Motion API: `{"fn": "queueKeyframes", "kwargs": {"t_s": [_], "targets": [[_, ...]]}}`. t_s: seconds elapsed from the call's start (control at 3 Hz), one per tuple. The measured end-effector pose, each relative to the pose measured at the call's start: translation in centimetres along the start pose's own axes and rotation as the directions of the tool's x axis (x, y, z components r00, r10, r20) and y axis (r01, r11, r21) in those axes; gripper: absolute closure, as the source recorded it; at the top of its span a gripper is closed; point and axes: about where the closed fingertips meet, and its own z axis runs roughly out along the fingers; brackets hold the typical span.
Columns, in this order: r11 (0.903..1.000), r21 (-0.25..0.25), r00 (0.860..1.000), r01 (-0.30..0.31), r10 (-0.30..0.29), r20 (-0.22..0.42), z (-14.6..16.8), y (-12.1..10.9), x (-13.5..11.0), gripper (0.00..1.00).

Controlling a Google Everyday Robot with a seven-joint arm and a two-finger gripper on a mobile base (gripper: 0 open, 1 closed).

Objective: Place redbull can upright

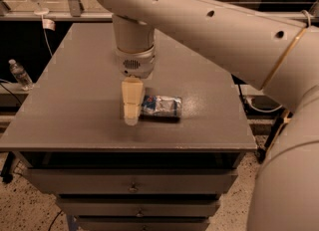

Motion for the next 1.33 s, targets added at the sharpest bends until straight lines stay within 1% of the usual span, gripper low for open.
{"fn": "queueKeyframes", "kwargs": {"t_s": [0.33,0.67,1.0,1.33], "targets": [[0.9999,-0.010,1.000,-0.013,0.013,-0.009,0.75,0.10,0.04,0.16],[0.9993,-0.032,1.000,-0.020,0.020,-0.009,1.71,0.08,0.37,0.48],[0.9993,-0.032,1.000,-0.020,0.020,-0.008,1.59,0.07,0.41,0.71],[0.9993,-0.032,1.000,-0.020,0.019,-0.007,1.56,0.07,0.40,1.00]]}}
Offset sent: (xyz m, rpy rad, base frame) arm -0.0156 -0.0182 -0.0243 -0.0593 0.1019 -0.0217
